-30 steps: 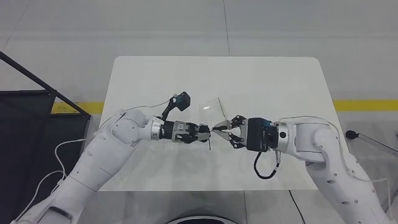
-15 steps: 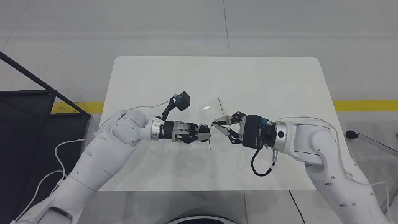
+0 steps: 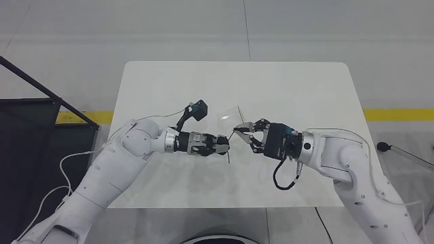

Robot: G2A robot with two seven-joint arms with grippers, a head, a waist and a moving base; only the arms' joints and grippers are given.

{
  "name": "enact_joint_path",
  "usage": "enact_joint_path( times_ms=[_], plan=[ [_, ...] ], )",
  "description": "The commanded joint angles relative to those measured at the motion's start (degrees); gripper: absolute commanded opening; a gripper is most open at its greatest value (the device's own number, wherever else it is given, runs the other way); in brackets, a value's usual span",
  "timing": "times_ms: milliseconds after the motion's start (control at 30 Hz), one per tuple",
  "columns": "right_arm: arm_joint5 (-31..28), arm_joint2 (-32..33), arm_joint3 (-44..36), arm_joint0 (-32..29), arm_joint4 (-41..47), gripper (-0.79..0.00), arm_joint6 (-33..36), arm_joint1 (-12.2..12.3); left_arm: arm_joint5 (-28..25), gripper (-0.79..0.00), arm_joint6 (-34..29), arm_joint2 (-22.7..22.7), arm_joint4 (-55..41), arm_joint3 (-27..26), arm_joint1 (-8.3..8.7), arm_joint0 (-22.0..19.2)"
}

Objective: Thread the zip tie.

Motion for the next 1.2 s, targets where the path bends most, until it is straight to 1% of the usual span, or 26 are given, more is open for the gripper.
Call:
enact_joint_path(
  times_ms=[0,700,933,1167],
  plan=[
    [0.3,0.1,0.0,-0.1,0.0,-0.785,-0.1,0.0,0.0,-0.785,0.0,0.0,0.0,0.0,0.00,0.0],
    [5.8,1.2,-1.1,-1.8,-3.4,-0.785,-1.6,-0.5,0.0,-0.785,0.0,0.0,0.0,0.0,0.00,0.0],
    [6.1,1.5,-1.4,-2.3,-4.5,-0.785,-2.0,-0.6,0.0,-0.785,0.0,0.0,0.0,0.0,0.00,0.0],
    [4.6,1.2,-1.3,-2.1,-5.2,-0.785,-1.6,-0.7,0.0,-0.785,0.0,0.0,0.0,0.0,0.00,0.0]
  ],
)
